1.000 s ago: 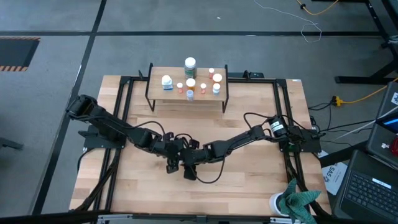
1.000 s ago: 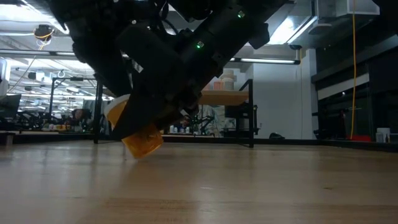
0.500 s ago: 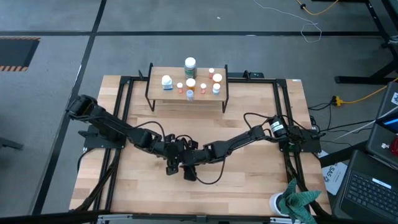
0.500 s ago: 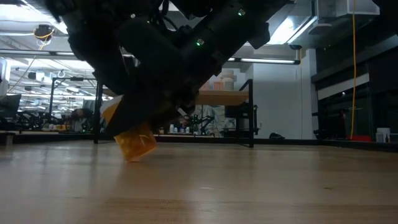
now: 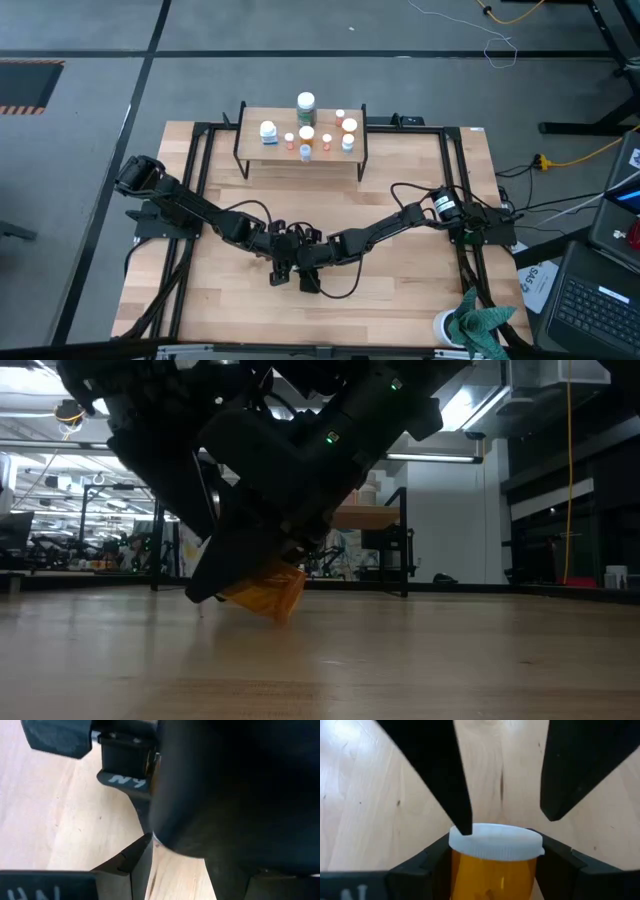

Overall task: Pick and place medicine bottles onto shelf by color
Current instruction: Put the orange pill bottle on the shelf

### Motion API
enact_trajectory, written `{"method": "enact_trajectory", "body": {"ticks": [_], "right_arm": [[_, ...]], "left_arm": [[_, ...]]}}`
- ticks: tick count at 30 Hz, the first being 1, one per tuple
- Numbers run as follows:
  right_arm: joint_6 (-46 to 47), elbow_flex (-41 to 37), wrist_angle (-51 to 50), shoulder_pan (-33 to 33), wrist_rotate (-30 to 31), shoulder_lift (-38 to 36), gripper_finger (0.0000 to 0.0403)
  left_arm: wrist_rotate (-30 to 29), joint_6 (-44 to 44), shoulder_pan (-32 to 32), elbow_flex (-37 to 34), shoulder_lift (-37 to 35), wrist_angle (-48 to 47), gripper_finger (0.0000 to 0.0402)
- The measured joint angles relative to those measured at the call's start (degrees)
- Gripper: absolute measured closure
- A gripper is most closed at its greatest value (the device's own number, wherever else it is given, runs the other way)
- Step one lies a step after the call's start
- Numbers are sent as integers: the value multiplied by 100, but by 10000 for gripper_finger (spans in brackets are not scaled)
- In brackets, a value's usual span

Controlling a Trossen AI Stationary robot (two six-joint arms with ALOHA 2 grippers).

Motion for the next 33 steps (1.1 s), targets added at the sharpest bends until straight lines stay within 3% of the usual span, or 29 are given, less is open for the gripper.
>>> {"method": "enact_trajectory", "body": {"ticks": [8, 24, 33], "right_arm": [[191, 11, 310, 2, 293, -46, 177], [61, -24, 393, 9, 594, -29, 178], [-95, -387, 1709, -11, 1008, -50, 178]], "left_arm": [[-61, 173, 66, 397, -9, -381, 234], [-167, 235, 86, 420, -9, -490, 234], [-517, 337, 109, 1270, -59, -2159, 234]]}}
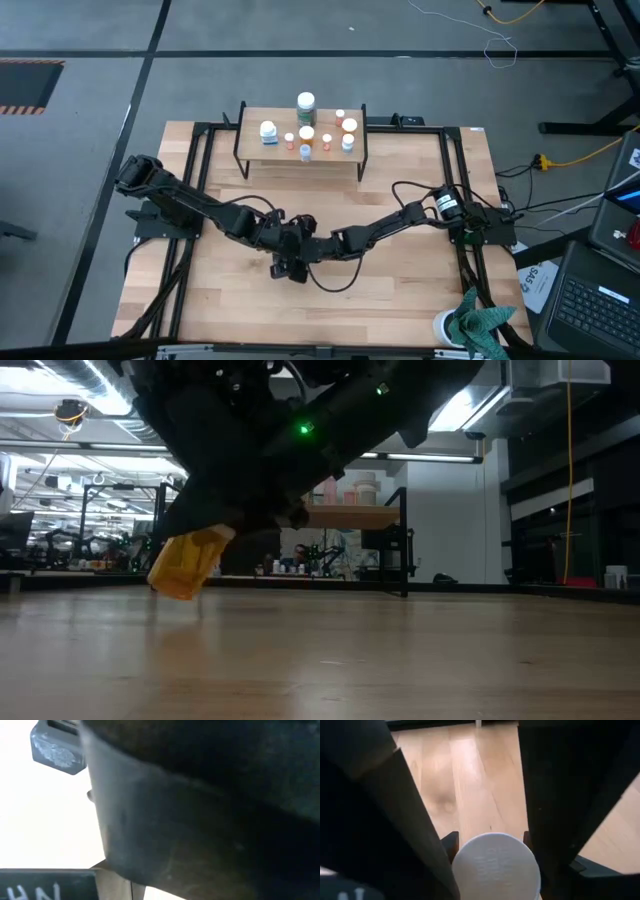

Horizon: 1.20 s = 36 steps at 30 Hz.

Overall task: Pick and place medicine bottles onto shelf by color
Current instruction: Put the orange pill bottle on the shelf

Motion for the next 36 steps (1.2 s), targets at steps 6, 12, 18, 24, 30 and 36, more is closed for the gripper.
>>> {"method": "enact_trajectory", "body": {"ticks": [6, 12, 18, 24, 30, 36], "right_arm": [[-47, -3, -32, 0, 5, 4, 178], [-56, -4, -147, 4, -40, 4, 178], [16, -9, -150, 7, -156, 9, 178], [97, -24, -232, 11, -659, 31, 178], [45, -26, -249, 17, -601, 35, 178], [53, -24, -178, 17, -571, 12, 178]], "left_arm": [[5, -38, 0, 17, -4, -180, 234], [52, -11, 0, 17, -69, -231, 235], [91, -41, 0, 17, -70, -232, 235], [154, 28, -11, 17, -72, -283, 235], [189, 35, -11, 15, -83, -285, 235], [122, -24, 0, 15, -367, -495, 235]]}}
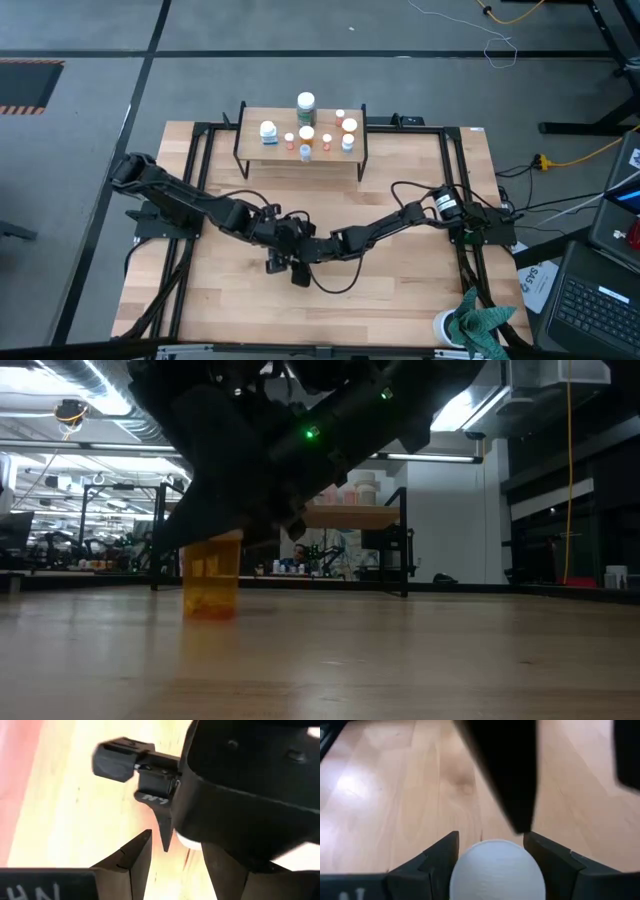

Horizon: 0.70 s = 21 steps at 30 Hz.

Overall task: Pick and place medicine bottles onto shelf by color
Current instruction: Put the orange pill bottle on the shelf

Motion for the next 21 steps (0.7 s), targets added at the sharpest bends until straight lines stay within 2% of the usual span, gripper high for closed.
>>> {"method": "enact_trajectory", "body": {"ticks": [21], "right_arm": [[-241, 0, -13, -15, 44, -144, 178]], "left_arm": [[-170, 10, -13, 0, -1512, -1006, 234]]}}
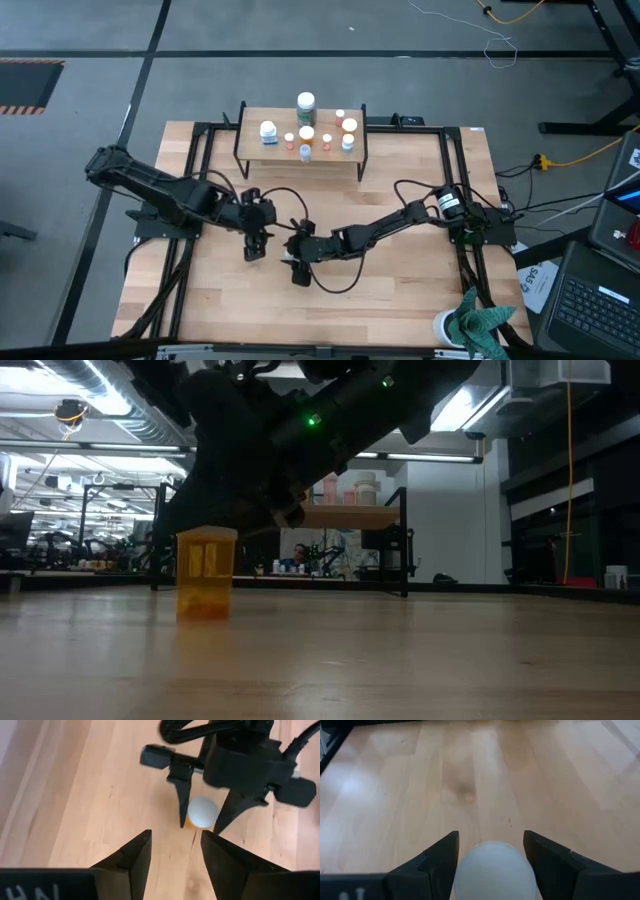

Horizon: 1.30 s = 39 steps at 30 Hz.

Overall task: Pick and place medicine bottles onto shelf by color
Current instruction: Put the orange pill bottle on the shelf

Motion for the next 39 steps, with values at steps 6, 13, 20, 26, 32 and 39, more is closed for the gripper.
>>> {"method": "enact_trajectory", "body": {"ticks": [6, 13, 20, 26, 32, 39], "right_arm": [[15, 0, 4, 0, 0, 0, 178], [25, 0, 51, 0, -2, -4, 178], [34, 0, -198, 0, -73, -28, 178], [188, 7, -411, -2, -180, -42, 178], [193, -11, -606, 4, -211, -11, 178], [191, -10, -635, 0, -162, -11, 178]], "left_arm": [[-10, -1, -2, -9, -318, -369, 234], [-16, 1, -53, -11, -719, -620, 234], [-65, -4, -171, -11, -1112, -708, 234], [-189, -4, -234, -11, -1277, -724, 234], [-203, -1, -232, -11, -1277, -733, 234], [-268, 2, -232, -11, -1277, -747, 234]]}}
